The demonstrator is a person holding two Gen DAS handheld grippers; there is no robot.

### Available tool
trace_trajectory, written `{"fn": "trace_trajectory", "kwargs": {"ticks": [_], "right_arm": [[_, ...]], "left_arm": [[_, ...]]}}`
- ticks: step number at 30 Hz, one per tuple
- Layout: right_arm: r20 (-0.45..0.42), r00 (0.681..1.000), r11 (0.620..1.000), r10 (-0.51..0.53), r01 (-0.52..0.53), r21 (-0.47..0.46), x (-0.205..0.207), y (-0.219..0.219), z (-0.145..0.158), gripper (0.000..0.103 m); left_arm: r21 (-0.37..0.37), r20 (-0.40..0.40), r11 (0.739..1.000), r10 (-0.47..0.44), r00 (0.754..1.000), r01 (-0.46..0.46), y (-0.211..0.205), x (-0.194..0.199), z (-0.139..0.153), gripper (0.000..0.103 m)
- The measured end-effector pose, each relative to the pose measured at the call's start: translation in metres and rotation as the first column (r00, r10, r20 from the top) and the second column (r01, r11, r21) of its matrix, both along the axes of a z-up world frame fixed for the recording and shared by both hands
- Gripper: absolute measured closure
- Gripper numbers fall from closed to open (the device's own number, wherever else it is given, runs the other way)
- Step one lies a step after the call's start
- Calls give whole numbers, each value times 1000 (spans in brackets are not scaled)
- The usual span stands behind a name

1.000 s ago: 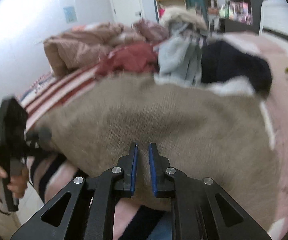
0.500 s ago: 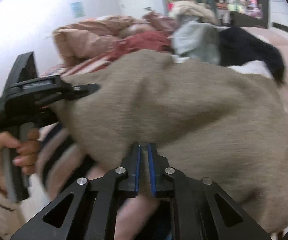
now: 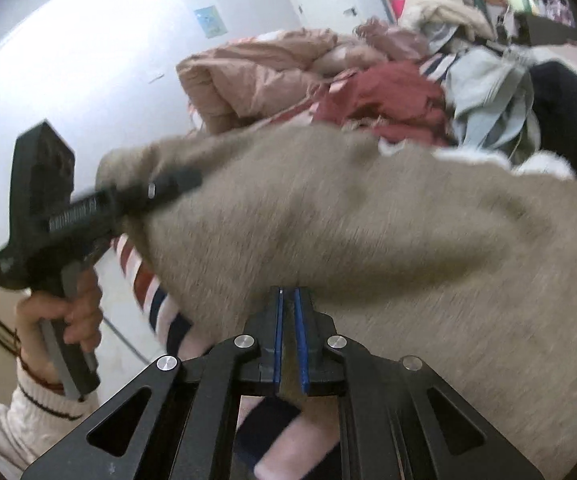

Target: Fold small clothes

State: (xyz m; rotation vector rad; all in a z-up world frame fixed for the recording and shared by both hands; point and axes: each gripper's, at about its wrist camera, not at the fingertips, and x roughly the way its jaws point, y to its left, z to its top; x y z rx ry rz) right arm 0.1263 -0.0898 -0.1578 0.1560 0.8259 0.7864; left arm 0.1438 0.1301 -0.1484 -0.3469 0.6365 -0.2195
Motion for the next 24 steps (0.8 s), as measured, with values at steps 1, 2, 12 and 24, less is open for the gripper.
{"fn": "trace_trajectory", "kwargs": {"ticks": [1,2,12,24], "right_arm": [[3,1000,1000,-8,8,9,3,0,2,100],[-8,1000,1000,-10,10,22,6,0,2,100],[-112,994,1000,10,-7,24,15,-12,-29,102],[22,932,932,-362,361,14,-33,-191,3,86]], "left_arm": [[29,7,1000,-10,1000,10,-5,1,1,77],[41,13,999,-18,1000,18,-9,3,1,77],[147,98,966,-226,969,211,-82,-2,28,75],[349,-92,803,-485,870,484,-238,34,0,55]]}}
